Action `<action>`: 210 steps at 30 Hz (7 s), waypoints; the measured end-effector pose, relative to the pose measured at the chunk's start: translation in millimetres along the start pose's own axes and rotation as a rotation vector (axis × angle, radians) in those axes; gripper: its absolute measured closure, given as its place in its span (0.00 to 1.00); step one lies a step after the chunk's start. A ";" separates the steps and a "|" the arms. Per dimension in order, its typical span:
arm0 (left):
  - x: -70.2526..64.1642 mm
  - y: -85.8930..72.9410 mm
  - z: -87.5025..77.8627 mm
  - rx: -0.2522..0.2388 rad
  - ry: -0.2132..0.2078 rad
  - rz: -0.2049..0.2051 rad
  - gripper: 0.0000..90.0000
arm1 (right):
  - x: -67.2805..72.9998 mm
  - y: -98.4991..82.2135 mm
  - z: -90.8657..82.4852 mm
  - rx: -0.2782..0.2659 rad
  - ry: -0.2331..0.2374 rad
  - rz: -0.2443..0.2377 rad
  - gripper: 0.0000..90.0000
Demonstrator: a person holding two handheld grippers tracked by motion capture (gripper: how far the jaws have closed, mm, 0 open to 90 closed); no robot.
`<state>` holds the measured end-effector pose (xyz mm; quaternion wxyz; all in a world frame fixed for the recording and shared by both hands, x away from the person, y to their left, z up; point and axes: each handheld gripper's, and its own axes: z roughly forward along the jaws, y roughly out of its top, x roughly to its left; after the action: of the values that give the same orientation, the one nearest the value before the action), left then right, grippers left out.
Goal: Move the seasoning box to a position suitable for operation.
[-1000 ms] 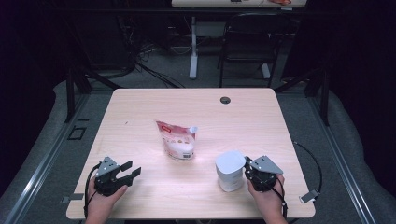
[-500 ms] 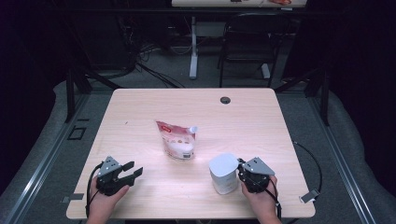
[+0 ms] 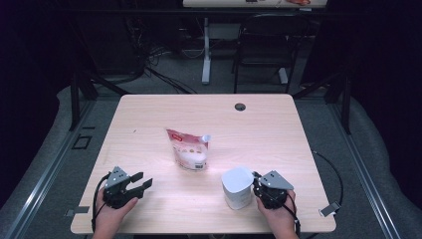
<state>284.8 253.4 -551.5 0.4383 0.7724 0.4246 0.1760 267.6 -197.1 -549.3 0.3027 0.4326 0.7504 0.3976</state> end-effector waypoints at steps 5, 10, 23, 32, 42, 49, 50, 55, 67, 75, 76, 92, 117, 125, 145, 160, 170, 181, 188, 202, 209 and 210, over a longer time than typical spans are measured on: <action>-1.1 1.6 2.1 0.001 -0.005 0.010 0.58 | -1.8 -3.3 -2.7 0.022 0.012 0.014 0.86; -2.9 4.0 5.0 0.004 -0.016 0.013 0.58 | -4.7 -5.8 -8.7 0.016 0.036 0.044 0.85; -7.3 10.4 13.7 0.000 -0.040 0.035 0.58 | -10.9 -10.6 -30.5 0.031 0.070 0.046 0.94; -8.0 11.4 14.8 -0.002 -0.044 0.037 0.58 | -9.6 -11.5 -30.2 0.023 0.038 -0.014 0.77; -6.9 10.2 12.7 -0.001 -0.036 0.037 0.58 | -20.7 -11.9 -15.7 -0.001 0.132 0.003 0.85; -6.7 10.0 11.1 0.000 -0.034 0.038 0.58 | -19.1 -10.0 -15.7 0.027 0.126 0.001 0.91; -6.6 9.8 11.4 -0.005 -0.032 0.037 0.58 | -18.6 -9.5 -16.4 0.035 0.125 0.002 0.91; -6.6 10.0 11.3 -0.006 -0.032 0.037 0.58 | -11.6 -7.9 -20.3 0.059 0.094 -0.006 0.92; -7.3 10.4 10.4 -0.005 -0.032 0.038 0.58 | 0.2 -8.3 -29.6 0.077 0.128 0.066 0.91; -7.6 10.5 10.0 -0.003 -0.033 0.039 0.58 | 4.7 -8.9 -35.7 0.069 0.155 0.032 0.85; -7.7 10.5 10.0 -0.003 -0.033 0.038 0.58 | 4.4 -8.6 -36.4 0.068 0.161 0.035 0.84; -11.5 11.5 9.7 -0.003 -0.034 0.035 0.61 | -8.3 -9.9 -59.3 -0.037 0.155 0.098 0.78; -27.2 14.5 11.7 0.030 -0.080 0.076 0.68 | -14.3 25.0 -60.2 -0.027 0.192 0.067 1.00; -27.1 13.5 14.4 0.047 -0.080 0.079 0.69 | 1.5 38.3 -48.7 -0.017 0.191 0.052 1.00; -34.8 15.9 12.6 0.048 -0.105 0.079 0.73 | 6.5 42.1 -45.4 -0.013 0.206 0.027 1.00; -48.5 20.1 13.5 0.044 -0.143 0.088 0.75 | 3.8 40.9 -46.3 -0.012 0.200 0.034 1.00; -66.8 29.9 17.6 0.038 -0.178 0.120 0.80 | 1.3 39.2 -46.9 -0.008 0.195 0.041 1.00; -105.9 45.4 29.8 0.051 -0.242 0.223 0.89 | 0.1 38.5 -47.0 -0.010 0.198 0.049 1.00; -120.1 53.3 36.3 0.049 -0.288 0.242 0.95 | -0.2 38.4 -47.2 -0.009 0.199 0.049 1.00; -153.2 68.0 50.4 0.047 -0.378 0.289 1.00 | 0.2 38.0 -46.7 -0.015 0.201 0.056 1.00; -159.3 70.1 53.7 0.045 -0.398 0.286 1.00 | 0.0 38.1 -46.6 -0.015 0.201 0.055 1.00; -159.3 70.1 53.7 0.045 -0.398 0.286 1.00 | 0.1 38.1 -46.6 -0.015 0.201 0.055 1.00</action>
<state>262.6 78.1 -507.3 0.4666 0.8537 0.2199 0.0709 245.9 -200.9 -493.2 0.2181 0.4090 0.7617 0.4526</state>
